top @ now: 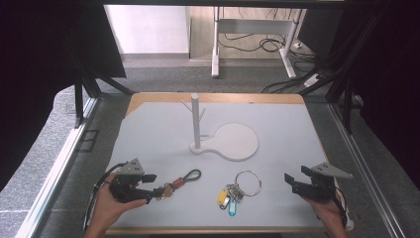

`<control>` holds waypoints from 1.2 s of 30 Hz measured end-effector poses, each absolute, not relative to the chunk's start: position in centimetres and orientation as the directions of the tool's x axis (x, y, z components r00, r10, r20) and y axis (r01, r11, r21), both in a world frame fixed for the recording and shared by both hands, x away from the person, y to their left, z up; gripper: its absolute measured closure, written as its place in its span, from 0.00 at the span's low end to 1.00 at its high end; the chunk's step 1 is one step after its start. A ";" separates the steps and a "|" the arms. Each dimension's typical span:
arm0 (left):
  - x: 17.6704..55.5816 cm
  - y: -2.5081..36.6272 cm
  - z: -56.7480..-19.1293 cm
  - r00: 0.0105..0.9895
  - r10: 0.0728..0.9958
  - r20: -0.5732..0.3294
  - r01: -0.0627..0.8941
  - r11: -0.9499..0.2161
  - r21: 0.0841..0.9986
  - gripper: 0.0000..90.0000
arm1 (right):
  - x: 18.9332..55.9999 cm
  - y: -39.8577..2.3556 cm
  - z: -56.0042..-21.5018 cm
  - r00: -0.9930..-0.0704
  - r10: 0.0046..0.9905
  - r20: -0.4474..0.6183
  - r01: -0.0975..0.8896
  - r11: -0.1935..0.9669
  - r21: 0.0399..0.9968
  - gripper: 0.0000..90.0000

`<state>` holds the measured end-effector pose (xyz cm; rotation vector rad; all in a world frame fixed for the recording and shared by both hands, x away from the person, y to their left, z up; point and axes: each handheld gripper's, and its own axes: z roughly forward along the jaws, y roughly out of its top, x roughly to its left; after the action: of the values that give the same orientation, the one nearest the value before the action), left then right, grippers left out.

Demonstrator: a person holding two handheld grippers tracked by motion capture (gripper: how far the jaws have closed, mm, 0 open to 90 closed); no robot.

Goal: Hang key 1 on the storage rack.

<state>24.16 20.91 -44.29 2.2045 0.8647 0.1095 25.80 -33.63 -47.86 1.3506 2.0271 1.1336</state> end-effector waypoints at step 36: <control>23.9 21.1 -43.6 0.766 0.624 -0.154 0.533 -0.482 0.696 0.45 | 25.3 -33.6 -48.5 -0.466 0.882 0.067 0.557 0.234 0.797 0.37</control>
<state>23.87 21.06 -43.57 2.1911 0.8597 0.1527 25.25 -33.56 -48.46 1.3226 2.1142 1.1084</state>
